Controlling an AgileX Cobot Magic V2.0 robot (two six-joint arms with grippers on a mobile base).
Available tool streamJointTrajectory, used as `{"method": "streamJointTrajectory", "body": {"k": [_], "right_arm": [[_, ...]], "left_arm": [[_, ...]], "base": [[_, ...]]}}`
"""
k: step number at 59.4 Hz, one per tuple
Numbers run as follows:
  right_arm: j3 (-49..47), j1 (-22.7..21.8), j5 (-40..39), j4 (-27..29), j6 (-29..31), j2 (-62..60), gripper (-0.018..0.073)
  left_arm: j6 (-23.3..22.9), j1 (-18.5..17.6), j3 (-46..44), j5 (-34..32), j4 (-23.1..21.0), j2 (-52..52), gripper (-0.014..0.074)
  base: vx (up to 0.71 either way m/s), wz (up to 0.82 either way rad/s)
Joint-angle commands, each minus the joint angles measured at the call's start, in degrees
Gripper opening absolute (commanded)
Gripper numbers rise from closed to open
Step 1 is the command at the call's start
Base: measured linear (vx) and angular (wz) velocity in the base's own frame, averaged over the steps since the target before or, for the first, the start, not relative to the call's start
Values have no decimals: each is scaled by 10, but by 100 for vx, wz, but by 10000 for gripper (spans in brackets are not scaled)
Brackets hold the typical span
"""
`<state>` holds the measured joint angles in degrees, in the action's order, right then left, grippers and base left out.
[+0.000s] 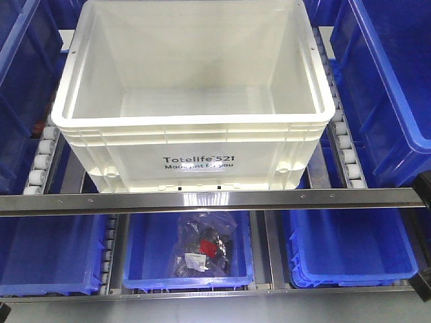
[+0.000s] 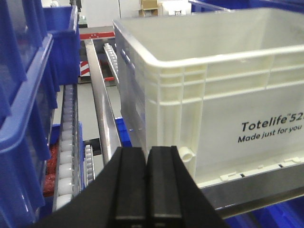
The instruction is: Place moving items into box and shelve
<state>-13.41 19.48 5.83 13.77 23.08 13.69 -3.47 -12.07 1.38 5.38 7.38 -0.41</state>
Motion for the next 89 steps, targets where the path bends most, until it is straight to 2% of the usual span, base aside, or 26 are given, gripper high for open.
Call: {"method": "streamJointTrajectory", "body": {"k": [1,15,66,70,78,83,88,89], "right_arm": [[-18,0,-47,0,4,4,-15],[-18,0,-47,0,4,4,-15],[-17,0,-49,-12,4,4,-15],[-10,0,-45,-51,-21,4,-15],[60,0,-86,-157,-130,-12,-15],[113,0,-94,-162,-163,-56,-15],[166,0,-94,-138,-170,-121,-15],[165,0,-74,-131,-172,-136,-15]], "left_arm": [[-3,-2,18,-64,-2,-11,-22],[4,-2,17,-46,3,-11,-22],[4,-2,17,-46,3,-11,-22],[4,-2,17,-46,3,-11,-22],[4,-2,17,-46,3,-11,-22],[4,-2,17,-46,3,-11,-22],[4,-2,17,-46,3,-11,-22],[4,-2,17,-46,3,-11,-22]], "base": [[0,0],[0,0],[0,0],[0,0],[0,0],[0,0],[0,0],[0,0]]}}
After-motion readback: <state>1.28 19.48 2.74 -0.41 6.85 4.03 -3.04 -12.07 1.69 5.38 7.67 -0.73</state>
